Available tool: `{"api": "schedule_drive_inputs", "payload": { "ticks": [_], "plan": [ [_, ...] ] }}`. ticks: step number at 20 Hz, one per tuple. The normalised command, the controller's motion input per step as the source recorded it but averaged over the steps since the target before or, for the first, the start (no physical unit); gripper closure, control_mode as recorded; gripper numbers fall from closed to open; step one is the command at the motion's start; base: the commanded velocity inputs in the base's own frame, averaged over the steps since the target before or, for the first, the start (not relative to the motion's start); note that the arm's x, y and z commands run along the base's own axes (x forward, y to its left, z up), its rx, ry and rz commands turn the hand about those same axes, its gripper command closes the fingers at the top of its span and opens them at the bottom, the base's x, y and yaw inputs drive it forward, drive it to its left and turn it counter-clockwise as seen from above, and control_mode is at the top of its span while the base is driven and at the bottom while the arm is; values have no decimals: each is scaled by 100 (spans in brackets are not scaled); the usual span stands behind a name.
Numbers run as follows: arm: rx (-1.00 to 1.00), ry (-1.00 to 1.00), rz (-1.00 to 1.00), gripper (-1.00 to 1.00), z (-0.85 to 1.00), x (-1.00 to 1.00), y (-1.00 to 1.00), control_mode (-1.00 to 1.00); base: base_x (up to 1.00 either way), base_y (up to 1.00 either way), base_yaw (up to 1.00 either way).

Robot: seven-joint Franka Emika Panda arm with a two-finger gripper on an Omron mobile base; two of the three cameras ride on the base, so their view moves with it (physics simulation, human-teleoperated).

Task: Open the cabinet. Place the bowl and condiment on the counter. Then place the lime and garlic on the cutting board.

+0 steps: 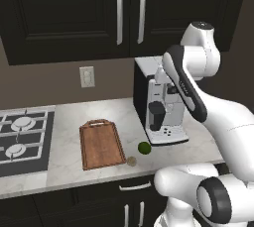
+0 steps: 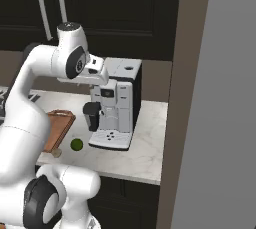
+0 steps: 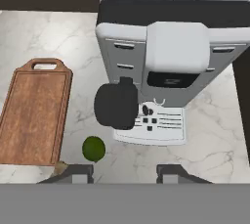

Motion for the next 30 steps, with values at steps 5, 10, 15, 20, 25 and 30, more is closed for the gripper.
{"api": "schedule_drive_inputs", "payload": {
  "ticks": [5,10,15,20,25,30],
  "plan": [
    [0,-4,0,-100,0,-22,0,-100,0,0,0],
    [0,-35,0,-100,6,-66,13,-100,0,0,0],
    [0,-40,1,-100,39,-41,43,-100,0,0,0],
    [-1,-23,1,-100,64,3,71,-100,0,0,0],
    [-1,-14,0,-100,80,27,57,-100,0,0,0],
    [0,-5,0,-100,62,32,9,-100,0,0,0]
  ]
}}
